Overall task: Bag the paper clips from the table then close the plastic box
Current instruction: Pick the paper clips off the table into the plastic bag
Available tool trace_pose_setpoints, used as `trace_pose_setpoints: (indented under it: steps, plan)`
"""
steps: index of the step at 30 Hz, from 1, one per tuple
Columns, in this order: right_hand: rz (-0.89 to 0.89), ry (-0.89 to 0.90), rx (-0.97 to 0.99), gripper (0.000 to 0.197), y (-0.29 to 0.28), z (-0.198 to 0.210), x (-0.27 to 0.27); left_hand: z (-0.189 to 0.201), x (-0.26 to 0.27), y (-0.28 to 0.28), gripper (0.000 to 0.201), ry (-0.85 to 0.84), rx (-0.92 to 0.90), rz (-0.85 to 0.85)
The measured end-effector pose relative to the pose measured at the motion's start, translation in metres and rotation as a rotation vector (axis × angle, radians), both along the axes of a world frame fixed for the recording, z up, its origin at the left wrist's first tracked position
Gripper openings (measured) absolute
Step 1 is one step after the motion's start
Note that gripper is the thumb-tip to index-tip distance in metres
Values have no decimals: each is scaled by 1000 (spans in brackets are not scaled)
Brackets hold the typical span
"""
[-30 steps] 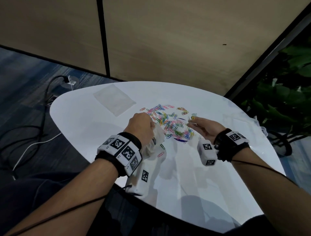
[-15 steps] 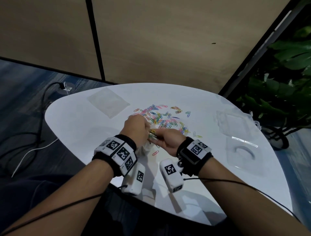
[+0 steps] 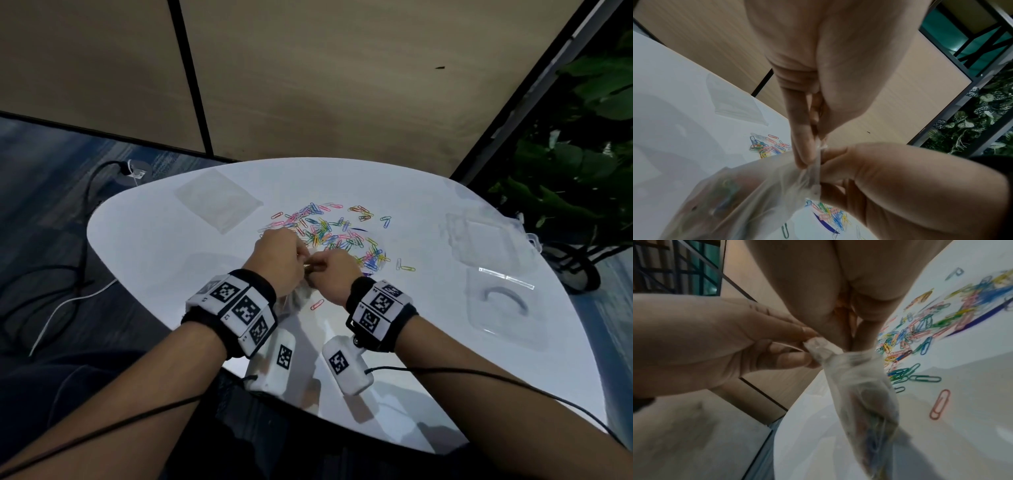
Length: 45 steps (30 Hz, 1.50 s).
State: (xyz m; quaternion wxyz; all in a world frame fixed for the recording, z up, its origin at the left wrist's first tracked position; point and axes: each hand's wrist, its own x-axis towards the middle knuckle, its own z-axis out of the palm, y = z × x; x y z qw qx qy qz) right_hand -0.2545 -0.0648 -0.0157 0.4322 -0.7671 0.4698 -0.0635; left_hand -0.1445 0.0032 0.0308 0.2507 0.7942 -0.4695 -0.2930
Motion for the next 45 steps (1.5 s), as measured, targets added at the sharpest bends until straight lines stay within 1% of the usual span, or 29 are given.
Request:
trace_pose_setpoints:
  steps: [4, 6, 7, 9, 11, 12, 13, 14, 15, 16, 17, 18, 19, 20, 21, 22, 24, 26, 29, 31, 33, 36, 37, 39, 40, 42, 43, 44, 45]
  plan:
    - [141, 75, -192, 23, -1, 6, -2, -1, 1, 1, 21, -14, -6, -11]
    - [229, 121, -232, 27, -1, 9, -2, -1, 2, 2, 19, -14, -6, -18]
    - [251, 123, -217, 28, -1, 9, -2, -1, 3, 2, 20, -14, -5, -18]
    - [268, 44, -109, 28, -4, 11, -2, -2, 6, 3, 22, -22, -5, -17]
    - [204, -154, 133, 30, -12, 14, -5, -3, 10, 5, 23, -21, -14, -14]
    - [118, -279, 298, 31, -18, 17, -8, -4, 13, 6, 23, -13, -19, -6]
    - [6, -380, 415, 30, -31, 15, -16, -4, 15, 8, 21, -6, -19, 6]
    - [-115, -435, 448, 28, -47, 11, -26, -3, 18, 9, 21, 1, -18, 19]
    - [-231, -407, 387, 24, -67, 1, -37, -2, 21, 12, 21, 10, -16, 32]
    - [-302, -262, 243, 22, -88, -11, -50, -1, 24, 14, 21, 17, -17, 41]
    - [-307, 19, 63, 26, -107, -26, -65, -1, 27, 16, 22, 19, -19, 46]
    - [-267, 326, -52, 37, -119, -40, -80, 0, 30, 18, 22, 16, -22, 48]
    - [-215, 550, -115, 53, -126, -56, -91, 1, 33, 20, 22, 10, -24, 50]
    - [-166, 663, -128, 67, -126, -69, -98, 1, 36, 22, 21, 6, -24, 54]
    - [-135, 686, -133, 75, -124, -81, -102, 2, 39, 24, 21, 6, -22, 59]
    - [-119, 668, -162, 79, -119, -87, -101, 2, 40, 25, 21, 5, -16, 64]
    - [-62, 627, -235, 82, -113, -98, -93, 3, 42, 27, 21, 2, -2, 74]
    - [28, 596, -292, 72, -107, -99, -80, 4, 43, 27, 22, 0, 7, 74]
    - [122, 558, -398, 43, -99, -93, -64, 4, 41, 27, 22, -8, 13, 70]
    - [167, 546, -491, 29, -94, -86, -54, 4, 39, 26, 21, -17, 18, 64]
    - [206, 629, -536, 23, -87, -76, -46, 4, 38, 26, 21, -18, 21, 63]
    - [245, 742, -521, 17, -83, -71, -41, 3, 37, 25, 21, -20, 22, 57]
    - [236, 750, -502, 16, -84, -71, -41, 3, 36, 25, 21, -21, 23, 54]
    - [152, 728, -422, 16, -88, -69, -42, 2, 35, 23, 21, -22, 25, 55]
    - [83, 694, -363, 16, -92, -67, -46, 2, 35, 23, 21, -20, 25, 57]
    - [-103, 567, -234, 10, -102, -63, -56, 1, 34, 22, 21, -21, 27, 56]
    - [-177, 513, -180, 10, -105, -62, -61, 0, 34, 21, 21, -24, 27, 54]
    - [-204, 502, -130, 18, -109, -62, -68, -1, 33, 20, 21, -21, 25, 54]
    - [-207, 475, -39, 28, -111, -61, -70, -2, 33, 20, 21, -15, 21, 57]
